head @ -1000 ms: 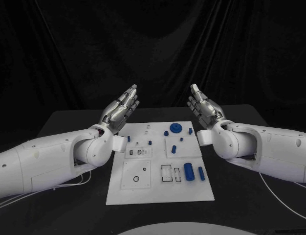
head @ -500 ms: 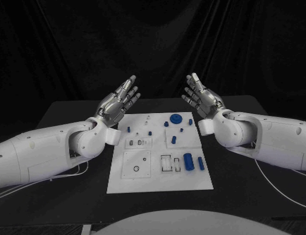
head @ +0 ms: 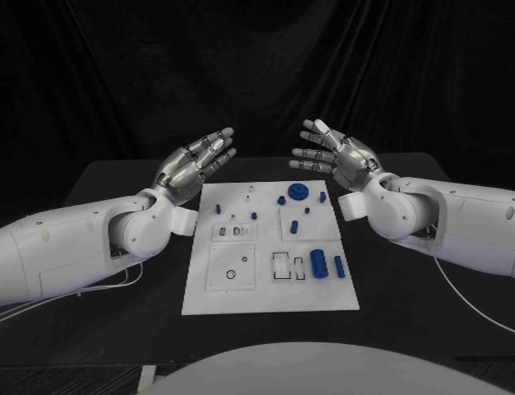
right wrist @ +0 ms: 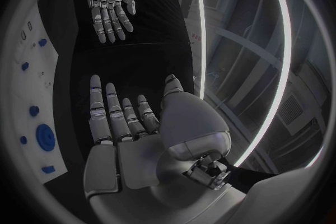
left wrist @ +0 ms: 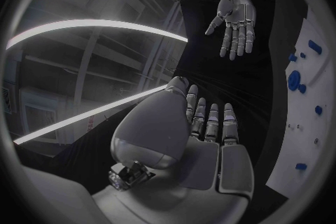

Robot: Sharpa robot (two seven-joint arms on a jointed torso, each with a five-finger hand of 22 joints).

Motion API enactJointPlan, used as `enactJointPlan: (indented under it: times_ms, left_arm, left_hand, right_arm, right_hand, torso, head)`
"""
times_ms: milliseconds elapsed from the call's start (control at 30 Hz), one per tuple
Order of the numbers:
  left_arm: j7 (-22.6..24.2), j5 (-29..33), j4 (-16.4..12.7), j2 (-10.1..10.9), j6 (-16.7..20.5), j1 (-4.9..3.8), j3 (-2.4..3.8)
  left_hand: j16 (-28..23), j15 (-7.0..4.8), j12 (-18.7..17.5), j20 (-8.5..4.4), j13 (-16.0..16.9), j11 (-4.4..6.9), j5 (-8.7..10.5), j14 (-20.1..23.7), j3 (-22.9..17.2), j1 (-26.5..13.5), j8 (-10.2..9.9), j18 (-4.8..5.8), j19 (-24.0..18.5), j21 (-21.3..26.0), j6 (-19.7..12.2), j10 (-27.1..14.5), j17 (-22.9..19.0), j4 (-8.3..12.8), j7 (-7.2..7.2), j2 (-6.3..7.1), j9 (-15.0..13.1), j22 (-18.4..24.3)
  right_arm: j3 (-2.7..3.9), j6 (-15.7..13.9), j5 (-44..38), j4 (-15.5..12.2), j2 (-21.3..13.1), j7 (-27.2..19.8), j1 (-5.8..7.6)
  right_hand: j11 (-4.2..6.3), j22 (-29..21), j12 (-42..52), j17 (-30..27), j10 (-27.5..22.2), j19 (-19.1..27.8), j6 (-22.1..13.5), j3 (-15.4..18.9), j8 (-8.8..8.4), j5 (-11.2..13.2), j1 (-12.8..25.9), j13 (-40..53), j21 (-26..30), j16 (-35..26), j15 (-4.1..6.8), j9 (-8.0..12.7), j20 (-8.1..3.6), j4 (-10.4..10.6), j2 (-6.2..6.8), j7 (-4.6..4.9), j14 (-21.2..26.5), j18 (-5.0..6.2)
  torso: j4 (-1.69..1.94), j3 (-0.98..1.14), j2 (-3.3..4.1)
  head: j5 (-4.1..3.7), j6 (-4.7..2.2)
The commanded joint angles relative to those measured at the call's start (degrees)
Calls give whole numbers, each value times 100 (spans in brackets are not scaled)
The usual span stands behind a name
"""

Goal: Assemble the parts on the task board

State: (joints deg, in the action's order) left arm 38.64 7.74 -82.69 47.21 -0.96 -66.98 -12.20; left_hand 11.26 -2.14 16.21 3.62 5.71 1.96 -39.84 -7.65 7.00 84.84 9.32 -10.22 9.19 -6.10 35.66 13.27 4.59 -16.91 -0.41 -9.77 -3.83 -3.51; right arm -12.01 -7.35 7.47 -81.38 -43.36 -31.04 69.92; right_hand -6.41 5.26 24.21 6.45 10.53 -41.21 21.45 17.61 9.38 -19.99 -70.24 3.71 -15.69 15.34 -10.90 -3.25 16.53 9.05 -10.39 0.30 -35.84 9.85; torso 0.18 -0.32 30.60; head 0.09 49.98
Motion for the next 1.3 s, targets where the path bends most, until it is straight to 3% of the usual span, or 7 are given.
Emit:
enactJointPlan:
  times_ms: [33,367,567,733,1067,1133,1300]
  left_arm:
    - [715,-134,-94,122,92,-1,7]
    - [819,-1117,-364,502,157,-122,8]
    - [839,-1656,-482,605,246,-211,8]
    - [776,-1818,-619,729,304,-315,9]
    - [707,-1882,-690,739,300,-494,8]
    - [700,-1885,-691,749,288,-507,8]
    - [686,-1889,-666,756,230,-520,8]
  left_hand:
    - [-5,-1,98,106,-20,-65,2,122,-66,51,13,-7,-42,69,-35,-167,-35,15,-4,16,15,37]
    - [192,192,526,323,-54,-264,-4,137,-137,103,-57,-12,19,58,-349,-335,-51,20,109,105,43,48]
    - [338,282,791,417,-79,-345,-128,85,-225,253,-2,-15,88,21,-207,-309,-53,34,215,149,30,39]
    - [393,331,847,464,-108,-386,-152,58,-253,291,20,-13,127,-2,-145,-312,-58,30,273,171,28,32]
    - [450,387,870,522,-145,-428,-193,34,-297,330,15,-14,170,-28,-155,-346,-64,35,315,164,32,23]
    - [455,395,870,529,-150,-433,-199,32,-304,336,11,-14,172,-30,-165,-353,-66,36,320,163,34,23]
    - [467,417,857,551,-172,-449,-220,33,-334,361,-3,-15,180,-35,-202,-386,-73,39,334,154,38,22]
  right_arm:
    - [13,184,-886,-24,-51,167,168]
    - [14,-518,-2747,-296,-375,870,945]
    - [14,-1035,-4574,-485,-593,1678,1378]
    - [14,-1040,-6826,-486,-566,2537,1617]
    - [14,-366,-10316,-513,-443,3501,1710]
    - [14,-240,-10724,-507,-407,3579,1713]
    - [14,-72,-11203,-441,-324,3620,1703]
  right_hand:
    - [-51,-56,229,-13,159,-268,114,-56,106,-254,-321,-22,-7,18,-17,-7,-5,-195,16,54,-364,56]
    - [-214,-18,808,101,1094,-1536,581,-117,374,-227,-941,1,-360,438,362,-36,-321,-613,100,158,-1926,75]
    - [-107,9,702,186,1941,-2482,1177,-184,532,257,-1237,-10,-553,335,724,-63,-698,-712,151,224,-3100,66]
    - [66,128,371,436,2276,-3261,1280,-331,279,384,-1340,-16,-817,510,1006,-45,-972,-774,298,183,-4000,70]
    - [313,645,-554,1330,3075,-3974,2136,-1061,49,834,-1290,-5,-1517,1488,1338,-88,-1315,-793,707,-70,-4699,50]
    - [343,766,-692,1486,3171,-3972,2195,-1181,-10,871,-1245,0,-1656,1696,1362,-93,-1334,-777,789,-59,-4704,52]
    - [373,1122,-952,1829,3411,-3863,2448,-1495,-80,845,-1178,9,-2041,2185,1394,-146,-1368,-743,942,-16,-4595,50]
  torso:
    - [4,-2,2]
    - [15,-21,61]
    - [39,-34,159]
    - [97,-59,279]
    - [366,-137,554]
    - [487,-171,637]
    - [596,-243,798]
  head:
    - [4,2]
    - [85,2]
    - [169,2]
    - [200,2]
    - [-30,2]
    - [-158,2]
    - [-288,2]
